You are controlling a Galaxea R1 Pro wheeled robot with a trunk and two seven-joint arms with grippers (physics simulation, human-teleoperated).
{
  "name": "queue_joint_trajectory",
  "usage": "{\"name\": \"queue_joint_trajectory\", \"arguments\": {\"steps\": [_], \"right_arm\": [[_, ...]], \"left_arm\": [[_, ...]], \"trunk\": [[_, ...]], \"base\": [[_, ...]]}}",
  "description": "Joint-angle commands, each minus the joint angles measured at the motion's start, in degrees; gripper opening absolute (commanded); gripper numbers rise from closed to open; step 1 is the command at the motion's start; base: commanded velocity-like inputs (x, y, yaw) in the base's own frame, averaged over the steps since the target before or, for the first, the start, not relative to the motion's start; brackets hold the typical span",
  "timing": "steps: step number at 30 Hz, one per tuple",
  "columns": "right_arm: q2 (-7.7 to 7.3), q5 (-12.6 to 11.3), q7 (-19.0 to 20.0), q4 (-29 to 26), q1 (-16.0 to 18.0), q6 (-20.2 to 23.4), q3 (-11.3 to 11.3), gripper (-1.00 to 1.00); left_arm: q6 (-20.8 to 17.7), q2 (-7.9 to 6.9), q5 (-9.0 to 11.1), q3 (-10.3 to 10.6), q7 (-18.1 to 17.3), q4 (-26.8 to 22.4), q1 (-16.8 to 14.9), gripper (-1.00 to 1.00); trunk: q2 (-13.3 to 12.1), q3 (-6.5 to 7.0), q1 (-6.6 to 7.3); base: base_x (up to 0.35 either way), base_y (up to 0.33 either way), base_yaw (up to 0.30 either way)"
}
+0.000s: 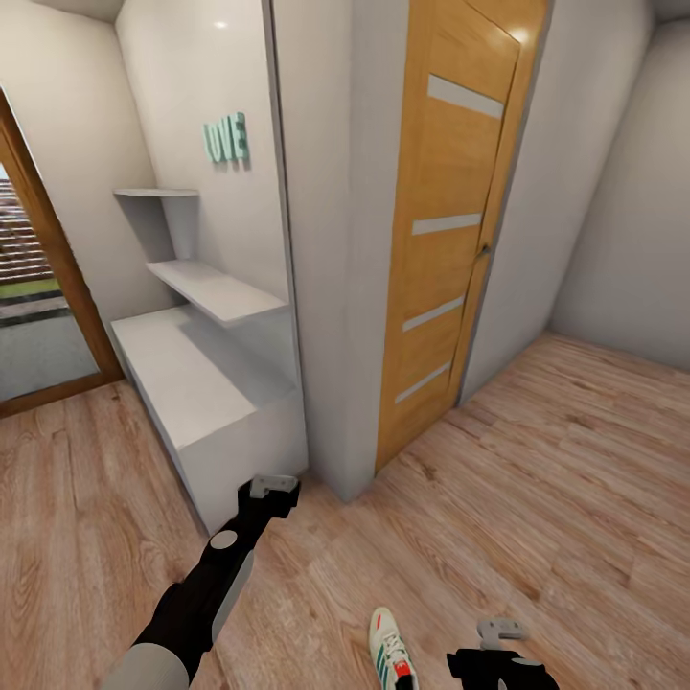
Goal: Pick up the two gym shoes and the two sandals from the corridor floor and place them onto the hallstand (shoe rack) in the corridor, making sure they are on the rack and not on the floor. Arrange them so the two gym shoes are next to each other and the two sandals are next to each other.
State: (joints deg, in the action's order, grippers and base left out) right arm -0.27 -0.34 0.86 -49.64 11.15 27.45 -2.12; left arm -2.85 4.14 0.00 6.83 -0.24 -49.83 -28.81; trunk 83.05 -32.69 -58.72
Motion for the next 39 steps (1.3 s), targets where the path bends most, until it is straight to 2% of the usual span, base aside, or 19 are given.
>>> {"name": "queue_joint_trajectory", "arguments": {"steps": [1,16,30,34,35,37,38,39], "right_arm": [[0.0,-0.03,0.09,-0.11,0.01,0.32,-0.08,1.0],[-0.08,-0.07,-0.16,-0.11,0.01,0.32,-0.23,1.0],[-0.03,-0.05,-0.37,0.07,0.01,-0.4,-0.32,1.0],[0.05,0.24,-0.39,0.25,0.01,-6.27,-0.1,1.0],[0.12,0.29,-0.44,0.47,0.01,-10.32,-0.02,1.0],[0.2,0.32,-0.46,1.02,0.01,-14.85,-0.01,1.0],[0.26,0.33,-0.48,2.45,0.01,-19.27,0.02,1.0],[0.28,0.33,-0.49,3.55,0.01,-21.25,0.03,1.0]], "left_arm": [[-0.27,-0.01,0.0,0.02,-0.02,-0.09,0.0,1.0],[-0.31,-0.01,0.0,0.02,-0.02,-0.09,0.0,1.0],[-0.3,-0.01,0.0,0.02,-0.02,-0.09,-0.01,1.0],[-0.31,-0.01,0.0,0.02,-0.02,-0.09,-0.02,1.0],[-0.3,-0.01,0.0,0.04,-0.02,-0.09,-0.02,1.0],[-0.3,-0.01,0.0,0.07,-0.02,-0.09,-0.02,1.0],[-0.29,-0.01,0.0,0.08,-0.02,-0.12,-0.02,1.0],[-0.3,-0.01,0.0,0.09,-0.02,-0.13,-0.02,1.0]], "trunk": [[0.03,-0.06,-0.01],[0.03,-0.09,-0.01],[5.65,-3.79,-3.09],[7.25,-4.82,-3.96],[7.65,-5.04,-4.18],[8.45,-5.46,-4.62],[8.85,-5.65,-4.84],[9.26,-5.84,-5.06]], "base": [[0.102,0.199,0.0],[0.017,0.033,0.0],[0.0,0.0,0.019],[0.0,0.0,0.062],[0.0,0.0,0.031],[0.0,0.0,0.022],[0.0,0.0,0.013],[0.0,0.0,0.01]]}}
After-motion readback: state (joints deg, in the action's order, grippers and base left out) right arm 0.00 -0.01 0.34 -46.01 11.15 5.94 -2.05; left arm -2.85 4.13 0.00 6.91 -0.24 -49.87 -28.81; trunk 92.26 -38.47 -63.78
